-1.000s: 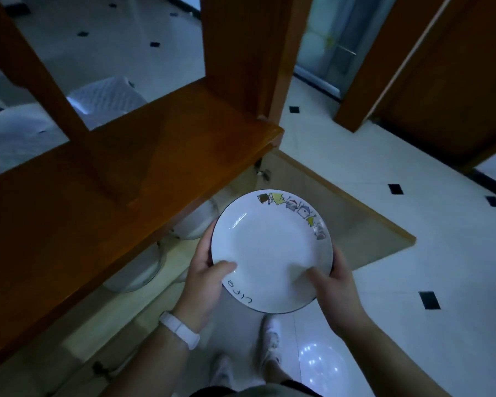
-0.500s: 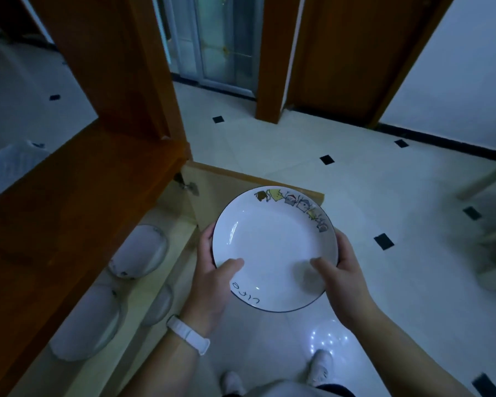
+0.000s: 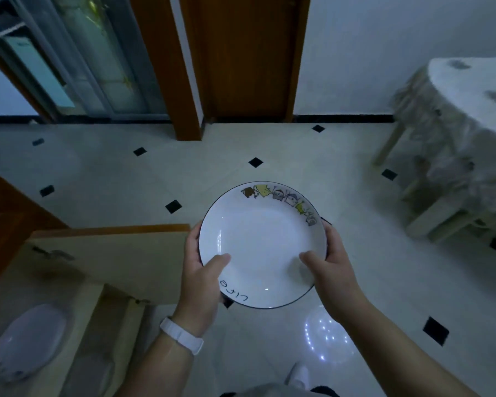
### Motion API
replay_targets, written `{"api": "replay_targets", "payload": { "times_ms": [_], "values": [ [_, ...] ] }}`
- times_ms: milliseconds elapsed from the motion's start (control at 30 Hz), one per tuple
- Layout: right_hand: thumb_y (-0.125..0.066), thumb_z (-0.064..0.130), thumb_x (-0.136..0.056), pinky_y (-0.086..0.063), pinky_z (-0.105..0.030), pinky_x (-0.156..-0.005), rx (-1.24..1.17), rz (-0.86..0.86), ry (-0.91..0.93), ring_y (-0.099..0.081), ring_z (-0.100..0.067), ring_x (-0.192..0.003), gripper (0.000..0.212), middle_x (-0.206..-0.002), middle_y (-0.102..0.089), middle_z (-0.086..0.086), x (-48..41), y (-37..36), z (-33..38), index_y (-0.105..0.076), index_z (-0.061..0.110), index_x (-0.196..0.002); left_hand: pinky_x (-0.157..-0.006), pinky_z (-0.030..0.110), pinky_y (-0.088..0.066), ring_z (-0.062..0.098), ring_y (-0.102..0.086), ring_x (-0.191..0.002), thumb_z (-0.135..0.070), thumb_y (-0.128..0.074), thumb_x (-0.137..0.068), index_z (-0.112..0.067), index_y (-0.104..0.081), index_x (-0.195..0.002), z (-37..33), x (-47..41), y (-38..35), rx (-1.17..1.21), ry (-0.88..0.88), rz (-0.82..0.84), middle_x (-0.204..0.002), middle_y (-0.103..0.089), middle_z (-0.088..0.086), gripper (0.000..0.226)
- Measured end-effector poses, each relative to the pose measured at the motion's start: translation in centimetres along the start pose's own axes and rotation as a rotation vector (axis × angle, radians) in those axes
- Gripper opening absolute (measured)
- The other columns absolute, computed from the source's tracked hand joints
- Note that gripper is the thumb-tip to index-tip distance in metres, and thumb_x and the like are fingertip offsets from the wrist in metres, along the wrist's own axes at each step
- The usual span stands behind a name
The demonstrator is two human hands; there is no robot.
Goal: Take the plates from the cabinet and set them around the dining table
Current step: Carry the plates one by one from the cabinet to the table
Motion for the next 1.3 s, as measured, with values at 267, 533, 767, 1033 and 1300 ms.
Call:
{"api": "replay_targets", "payload": {
  "times_ms": [267, 533, 767, 1033, 1300],
  "values": [
    [-0.046, 0.008, -0.074, -0.053, -0.024, -0.062, -0.064, -0.19, 0.034, -0.068, -0.012, -0.083, 0.052, -0.097, -0.072, 0.008, -1.5, 15.3, 2.9, -0.057, 0.031, -0.118, -0.082, 0.037, -0.053, 0.02, -0.066, -0.108, 0.004, -0.054, -0.081, -0.032, -0.058, -0.125, 1.2, -1.0, -16.6, -0.05, -0.034, 0.199, -0.118, -0.07, -0.005, 0.057],
    [-0.044, 0.004, -0.07, -0.053, -0.024, -0.06, -0.139, -0.396, 0.062, -0.068, -0.011, -0.081, 0.053, -0.093, -0.073, 0.007, -1.2, 25.6, 3.8, -0.059, 0.031, -0.112, -0.09, 0.042, -0.052, 0.021, -0.064, -0.113, 0.007, -0.051, -0.08, -0.029, -0.054, -0.132, 3.1, -2.1, -28.0, -0.131, -0.025, 0.385, -0.121, -0.069, -0.005, 0.063],
    [-0.045, 0.008, -0.068, -0.053, -0.023, -0.065, -0.09, -0.544, 0.012, -0.067, -0.011, -0.095, 0.063, -0.109, -0.069, 0.005, -3.1, 31.8, 2.6, -0.053, 0.029, -0.126, -0.085, 0.044, -0.053, 0.022, -0.069, -0.099, 0.015, -0.042, -0.09, -0.035, -0.052, -0.125, 6.5, -4.9, -35.5, -0.18, 0.053, 0.487, -0.109, -0.073, -0.004, 0.062],
    [-0.047, 0.0, -0.078, -0.051, -0.02, -0.06, -0.005, -0.69, -0.021, -0.067, -0.007, -0.086, 0.053, -0.099, -0.069, 0.013, -9.9, 38.0, 4.1, -0.054, 0.035, -0.117, -0.079, 0.034, -0.053, 0.017, -0.069, -0.099, 0.013, -0.044, -0.09, -0.038, -0.052, -0.123, 9.3, -12.4, -45.7, -0.19, 0.126, 0.635, -0.109, -0.073, -0.007, 0.061],
    [-0.044, 0.011, -0.065, -0.046, -0.018, -0.045, -0.028, -0.881, -0.011, -0.064, -0.014, -0.077, 0.062, -0.099, -0.066, 0.017, -16.9, 43.2, 8.8, -0.051, 0.045, -0.117, -0.085, 0.043, -0.053, 0.021, -0.066, -0.105, -0.005, -0.051, -0.077, -0.04, -0.052, -0.122, 8.9, -19.9, -57.9, -0.118, 0.184, 0.841, -0.113, -0.07, -0.011, 0.057]
  ]
}}
Point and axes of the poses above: each hand's wrist, its own x-axis away from the middle knuckle, its own y-axis out of the back of the hand, z = x × y, the point moved 10 cm from there along -x, towards the middle knuckle
